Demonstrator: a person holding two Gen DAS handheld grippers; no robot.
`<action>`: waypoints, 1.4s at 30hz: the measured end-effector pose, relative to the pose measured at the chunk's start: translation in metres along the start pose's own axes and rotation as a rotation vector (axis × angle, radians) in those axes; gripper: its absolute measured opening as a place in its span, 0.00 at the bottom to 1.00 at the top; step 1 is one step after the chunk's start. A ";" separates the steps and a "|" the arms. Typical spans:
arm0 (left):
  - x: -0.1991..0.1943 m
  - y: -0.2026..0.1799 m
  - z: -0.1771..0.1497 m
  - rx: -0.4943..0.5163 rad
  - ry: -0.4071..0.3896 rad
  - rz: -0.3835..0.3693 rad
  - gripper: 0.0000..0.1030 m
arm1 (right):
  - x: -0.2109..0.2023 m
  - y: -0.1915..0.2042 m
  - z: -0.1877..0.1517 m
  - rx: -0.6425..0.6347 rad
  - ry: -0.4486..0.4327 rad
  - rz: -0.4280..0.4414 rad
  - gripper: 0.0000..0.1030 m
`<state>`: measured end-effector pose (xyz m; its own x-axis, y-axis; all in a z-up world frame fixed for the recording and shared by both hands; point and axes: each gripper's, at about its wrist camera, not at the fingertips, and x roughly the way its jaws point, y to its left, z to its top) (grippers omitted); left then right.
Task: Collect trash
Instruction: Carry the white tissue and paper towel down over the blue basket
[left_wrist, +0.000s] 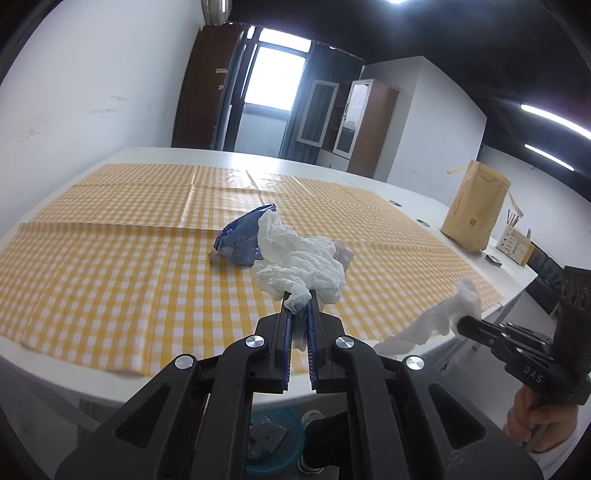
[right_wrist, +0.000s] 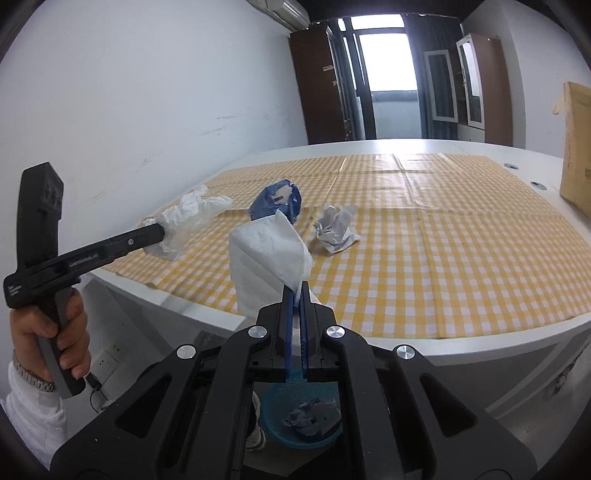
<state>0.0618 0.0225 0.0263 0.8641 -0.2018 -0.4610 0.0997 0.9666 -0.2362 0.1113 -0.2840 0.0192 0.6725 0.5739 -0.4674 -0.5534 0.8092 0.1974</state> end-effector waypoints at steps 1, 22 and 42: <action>-0.004 -0.001 -0.003 -0.001 -0.001 0.002 0.06 | -0.002 0.003 -0.002 0.008 0.000 0.014 0.03; -0.071 -0.004 -0.103 -0.013 0.071 -0.039 0.06 | -0.034 0.045 -0.071 -0.086 0.119 0.051 0.03; 0.014 0.019 -0.188 -0.081 0.330 -0.073 0.06 | 0.051 0.014 -0.148 0.017 0.336 0.003 0.02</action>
<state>-0.0169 0.0085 -0.1458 0.6487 -0.3229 -0.6891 0.1041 0.9347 -0.3399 0.0643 -0.2621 -0.1295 0.4700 0.5051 -0.7239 -0.5448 0.8112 0.2124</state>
